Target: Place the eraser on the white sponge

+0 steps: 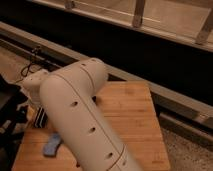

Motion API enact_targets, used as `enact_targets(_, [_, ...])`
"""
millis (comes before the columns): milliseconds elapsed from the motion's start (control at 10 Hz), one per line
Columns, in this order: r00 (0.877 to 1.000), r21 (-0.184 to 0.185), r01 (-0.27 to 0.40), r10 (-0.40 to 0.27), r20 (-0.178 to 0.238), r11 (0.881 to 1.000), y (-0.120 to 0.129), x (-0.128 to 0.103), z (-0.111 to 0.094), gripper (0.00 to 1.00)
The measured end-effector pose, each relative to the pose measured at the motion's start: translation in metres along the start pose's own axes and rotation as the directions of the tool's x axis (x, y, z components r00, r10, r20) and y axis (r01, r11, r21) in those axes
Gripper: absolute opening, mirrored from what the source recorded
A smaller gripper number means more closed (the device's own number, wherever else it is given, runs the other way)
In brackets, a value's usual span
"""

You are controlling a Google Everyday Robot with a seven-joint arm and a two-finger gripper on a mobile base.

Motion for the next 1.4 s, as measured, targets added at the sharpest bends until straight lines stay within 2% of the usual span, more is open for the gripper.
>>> enact_targets(200, [0.998,-0.001,0.065,-0.065,-0.002,0.998,0.021,-0.013,0.015,0.8])
enact_targets(400, [0.997,0.009,0.077,-0.077,-0.016,0.997,0.025,-0.016,0.023,0.8])
enact_targets(1300, [0.997,0.016,0.071,-0.071,-0.018,0.997,0.021,-0.014,0.018,0.8])
enact_targets(1400, [0.998,0.047,0.063,-0.063,-0.008,0.997,0.019,-0.012,0.012,0.8])
